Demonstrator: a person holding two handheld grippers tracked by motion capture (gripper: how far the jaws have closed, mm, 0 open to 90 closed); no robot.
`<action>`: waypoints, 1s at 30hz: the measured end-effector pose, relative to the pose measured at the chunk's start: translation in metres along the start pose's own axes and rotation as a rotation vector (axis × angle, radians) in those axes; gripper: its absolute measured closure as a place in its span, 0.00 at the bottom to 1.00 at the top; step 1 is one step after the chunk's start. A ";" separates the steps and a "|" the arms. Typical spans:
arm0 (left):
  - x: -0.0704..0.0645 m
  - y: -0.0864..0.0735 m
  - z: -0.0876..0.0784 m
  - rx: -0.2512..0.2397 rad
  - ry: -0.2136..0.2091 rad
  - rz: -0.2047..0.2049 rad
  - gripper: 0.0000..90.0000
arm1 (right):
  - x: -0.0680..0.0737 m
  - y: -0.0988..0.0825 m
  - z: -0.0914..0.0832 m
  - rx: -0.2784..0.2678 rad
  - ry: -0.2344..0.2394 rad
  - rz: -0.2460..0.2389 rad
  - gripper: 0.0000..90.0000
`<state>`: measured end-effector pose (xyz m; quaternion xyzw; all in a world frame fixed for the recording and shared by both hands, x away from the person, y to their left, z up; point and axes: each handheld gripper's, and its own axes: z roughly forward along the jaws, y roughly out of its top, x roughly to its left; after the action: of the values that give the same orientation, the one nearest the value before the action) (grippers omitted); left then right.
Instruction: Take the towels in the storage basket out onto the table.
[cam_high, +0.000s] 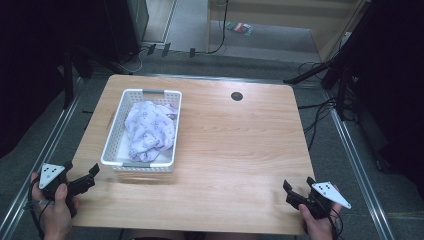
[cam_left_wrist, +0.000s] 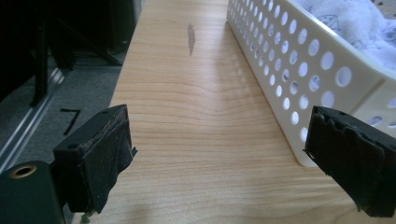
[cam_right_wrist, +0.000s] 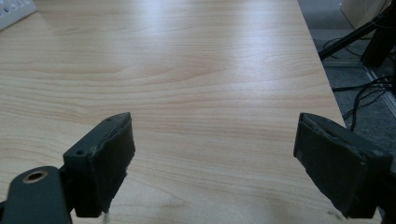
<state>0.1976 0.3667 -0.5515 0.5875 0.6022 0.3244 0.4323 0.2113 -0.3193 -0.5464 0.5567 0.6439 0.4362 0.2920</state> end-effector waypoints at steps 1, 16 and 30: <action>0.001 0.000 0.000 -0.003 -0.015 -0.016 0.12 | -0.001 0.000 0.000 0.002 0.002 0.007 0.14; 0.006 0.018 -0.029 -0.029 -0.083 -0.029 0.03 | -0.004 0.001 0.002 0.025 -0.011 0.043 0.14; -0.041 0.089 -0.022 0.036 -0.201 0.042 0.00 | -0.002 0.001 0.002 0.030 -0.021 0.042 0.14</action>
<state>0.2128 0.3379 -0.4567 0.6373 0.5492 0.2617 0.4730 0.2136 -0.3212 -0.5470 0.5790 0.6354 0.4267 0.2811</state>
